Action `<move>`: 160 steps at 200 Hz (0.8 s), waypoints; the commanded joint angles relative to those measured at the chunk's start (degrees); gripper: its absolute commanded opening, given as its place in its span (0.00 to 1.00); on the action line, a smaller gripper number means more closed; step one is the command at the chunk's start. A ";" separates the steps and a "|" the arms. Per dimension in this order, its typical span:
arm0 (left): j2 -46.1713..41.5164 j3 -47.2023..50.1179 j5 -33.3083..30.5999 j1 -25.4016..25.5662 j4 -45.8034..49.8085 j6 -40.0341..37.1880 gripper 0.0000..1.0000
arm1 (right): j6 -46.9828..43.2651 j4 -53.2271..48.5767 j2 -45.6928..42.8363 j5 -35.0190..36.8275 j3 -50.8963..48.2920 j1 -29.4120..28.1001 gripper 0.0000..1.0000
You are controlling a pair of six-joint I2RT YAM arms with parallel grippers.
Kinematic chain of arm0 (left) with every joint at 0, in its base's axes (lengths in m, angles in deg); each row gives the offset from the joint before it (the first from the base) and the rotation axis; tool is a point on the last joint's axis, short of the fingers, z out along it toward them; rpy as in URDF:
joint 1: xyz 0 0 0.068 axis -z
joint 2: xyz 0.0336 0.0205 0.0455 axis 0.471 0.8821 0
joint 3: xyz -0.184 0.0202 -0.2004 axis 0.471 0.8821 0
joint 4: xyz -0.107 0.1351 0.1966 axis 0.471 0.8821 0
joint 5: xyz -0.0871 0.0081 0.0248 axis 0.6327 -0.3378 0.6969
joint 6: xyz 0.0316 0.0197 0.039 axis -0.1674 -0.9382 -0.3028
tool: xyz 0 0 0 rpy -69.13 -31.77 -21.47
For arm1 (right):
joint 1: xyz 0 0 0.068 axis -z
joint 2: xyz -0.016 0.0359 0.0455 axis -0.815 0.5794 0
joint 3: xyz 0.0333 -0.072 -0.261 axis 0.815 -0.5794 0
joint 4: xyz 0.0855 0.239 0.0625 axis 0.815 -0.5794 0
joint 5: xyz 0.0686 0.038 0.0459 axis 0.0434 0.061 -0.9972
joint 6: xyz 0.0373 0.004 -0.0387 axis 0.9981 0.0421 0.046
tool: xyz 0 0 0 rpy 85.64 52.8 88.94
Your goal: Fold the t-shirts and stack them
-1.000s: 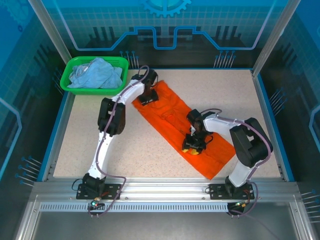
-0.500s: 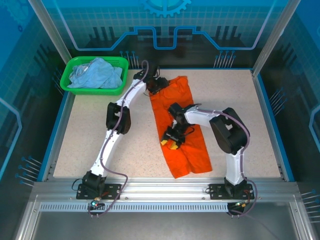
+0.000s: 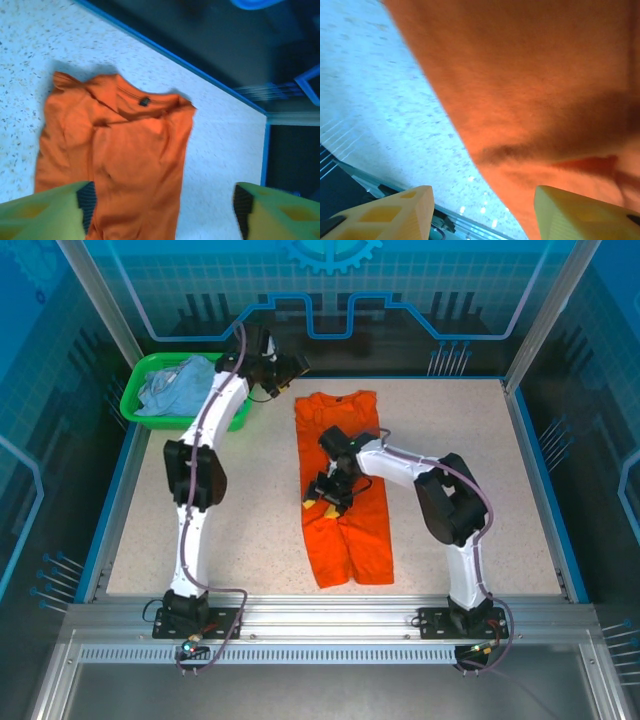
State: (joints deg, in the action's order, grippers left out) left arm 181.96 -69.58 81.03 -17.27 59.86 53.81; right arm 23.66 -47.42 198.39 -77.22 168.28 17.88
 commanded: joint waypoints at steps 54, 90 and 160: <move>-0.24 17.35 -2.85 8.45 7.99 -7.64 0.52 | -10.31 -7.45 2.72 13.31 12.51 16.79 0.42; 5.72 14.96 -11.30 9.15 12.24 -8.86 0.50 | -11.89 -8.13 15.13 13.18 23.72 19.14 0.35; 23.74 -10.45 -17.49 9.04 19.20 -9.92 0.52 | -7.63 -15.13 36.04 11.13 49.15 19.81 0.40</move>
State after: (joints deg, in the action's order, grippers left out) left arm 197.29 -69.17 67.77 -7.81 73.32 46.14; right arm 14.04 -57.19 227.00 -65.79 210.75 37.36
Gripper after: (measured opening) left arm 0.503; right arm 0.370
